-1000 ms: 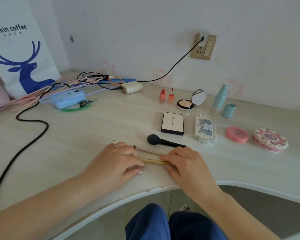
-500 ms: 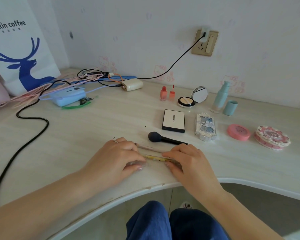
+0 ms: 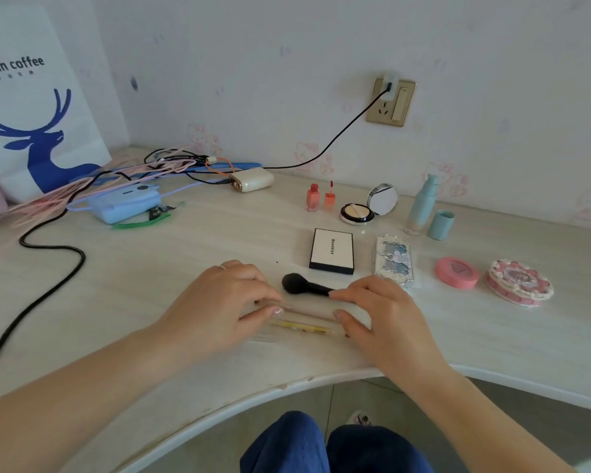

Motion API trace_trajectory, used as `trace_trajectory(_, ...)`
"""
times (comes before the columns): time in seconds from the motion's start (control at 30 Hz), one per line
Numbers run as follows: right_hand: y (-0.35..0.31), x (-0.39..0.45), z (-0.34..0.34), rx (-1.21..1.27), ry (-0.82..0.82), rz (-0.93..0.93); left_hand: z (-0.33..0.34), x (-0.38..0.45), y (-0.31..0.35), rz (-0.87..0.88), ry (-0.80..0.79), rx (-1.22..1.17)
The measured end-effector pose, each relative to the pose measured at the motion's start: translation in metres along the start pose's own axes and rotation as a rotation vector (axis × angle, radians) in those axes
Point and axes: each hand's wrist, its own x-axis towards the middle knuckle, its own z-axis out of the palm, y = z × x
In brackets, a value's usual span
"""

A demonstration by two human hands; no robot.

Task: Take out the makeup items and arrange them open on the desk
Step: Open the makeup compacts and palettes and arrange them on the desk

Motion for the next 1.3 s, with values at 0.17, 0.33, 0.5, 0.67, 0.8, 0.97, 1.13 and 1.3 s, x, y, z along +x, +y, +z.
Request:
trace_trajectory(0.17, 0.031, 0.040, -0.021, -0.137, -0.080, 0.141, -0.002, 0.056, -0.008, -0.154, -0.015, -0.103)
trace_trajectory(0.33, 0.058, 0.083, -0.012, -0.431, -0.401, 0.237, 0.021, 0.116, -0.014, -0.381, -0.256, -0.152)
trace_trajectory(0.5, 0.067, 0.101, 0.013, -0.514, -0.603, 0.286, 0.056, 0.148, -0.018, -0.419, -0.381, 0.057)
trace_trajectory(0.67, 0.065, 0.101, 0.023, -0.499, -0.648, 0.270, 0.073, 0.152, -0.021, -0.397, -0.354, 0.019)
trace_trajectory(0.8, 0.061, 0.102, 0.025, -0.445, -0.629, 0.304, 0.074, 0.151, -0.017, -0.412, -0.283, -0.077)
trace_trajectory(0.97, 0.058, 0.110, 0.019, -0.260, -0.491, 0.336, 0.059, 0.149, -0.007, -0.381, -0.140, -0.480)
trace_trajectory(1.13, 0.043, 0.126, 0.008, 0.246, -0.240, 0.483, 0.048, 0.151, 0.004, -0.459, 0.075, -0.919)
trace_trajectory(1.3, 0.035, 0.134, 0.005, 0.558, -0.187, 0.629, 0.041, 0.149, 0.013, -0.474, 0.266, -1.169)
